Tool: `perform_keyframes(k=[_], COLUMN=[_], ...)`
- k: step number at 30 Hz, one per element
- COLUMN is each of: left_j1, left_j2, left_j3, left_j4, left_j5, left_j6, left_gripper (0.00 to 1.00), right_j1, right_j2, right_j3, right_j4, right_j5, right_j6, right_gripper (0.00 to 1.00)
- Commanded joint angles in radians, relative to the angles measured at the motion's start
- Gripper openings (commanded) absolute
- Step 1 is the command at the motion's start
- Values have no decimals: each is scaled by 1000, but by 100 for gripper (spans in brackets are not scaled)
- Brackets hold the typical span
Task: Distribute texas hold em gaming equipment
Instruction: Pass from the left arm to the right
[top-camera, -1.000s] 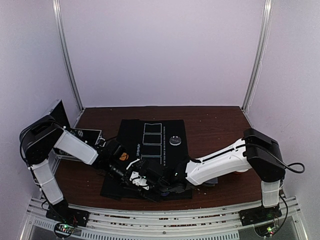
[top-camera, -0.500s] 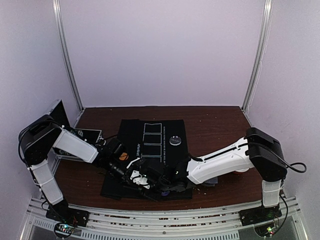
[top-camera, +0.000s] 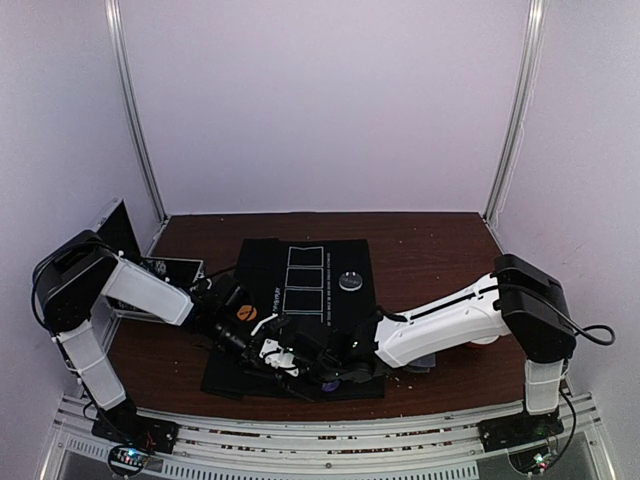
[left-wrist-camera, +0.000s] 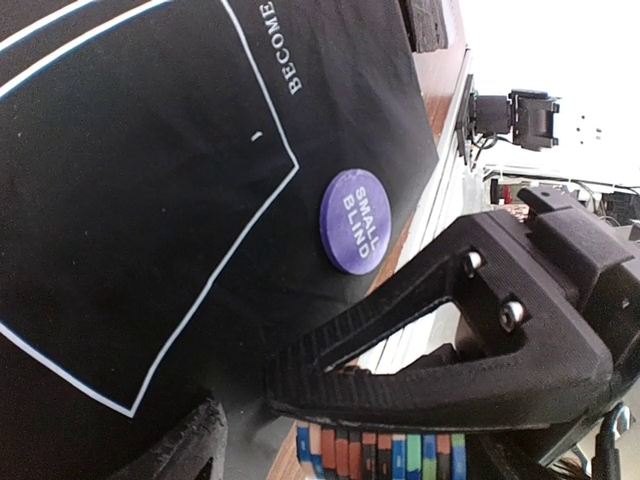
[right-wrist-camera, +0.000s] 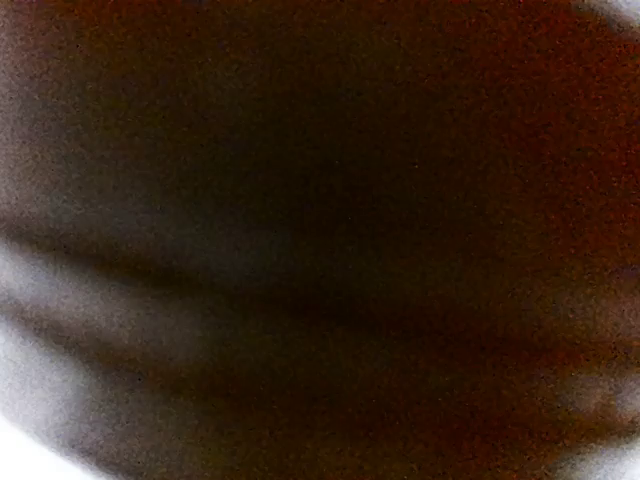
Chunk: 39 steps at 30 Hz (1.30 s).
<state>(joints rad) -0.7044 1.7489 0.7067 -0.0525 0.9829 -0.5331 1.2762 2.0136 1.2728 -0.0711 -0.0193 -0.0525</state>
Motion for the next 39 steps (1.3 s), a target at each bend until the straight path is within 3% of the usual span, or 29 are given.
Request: perform_keyframes(k=[1,19,24,34,39], left_j1=[-9,50,50,50,49], left_j2=[-31,-42,-41,-61,-63], left_j3=[-35,-127,-168,-159,-152], left_j4=[94,309,439,421,375], left_j5=[-76,4,47,50,39], left_j6=[16,-110,-190,-171,-145], left_gripper=[77,75,76,77,74], right_j1=[-39,-53,-53,-53,-54], right_j2=[13,-17,-11,-6,-1], right_j3=[-20,-79,-73,-64,-55], right_j4=[-196,-132,-139,-135,-139], right_j5=[-19,-34,-26,-31,-31], right_j6=[79,107,105,103,102], right_gripper=[0,0,0,0,0])
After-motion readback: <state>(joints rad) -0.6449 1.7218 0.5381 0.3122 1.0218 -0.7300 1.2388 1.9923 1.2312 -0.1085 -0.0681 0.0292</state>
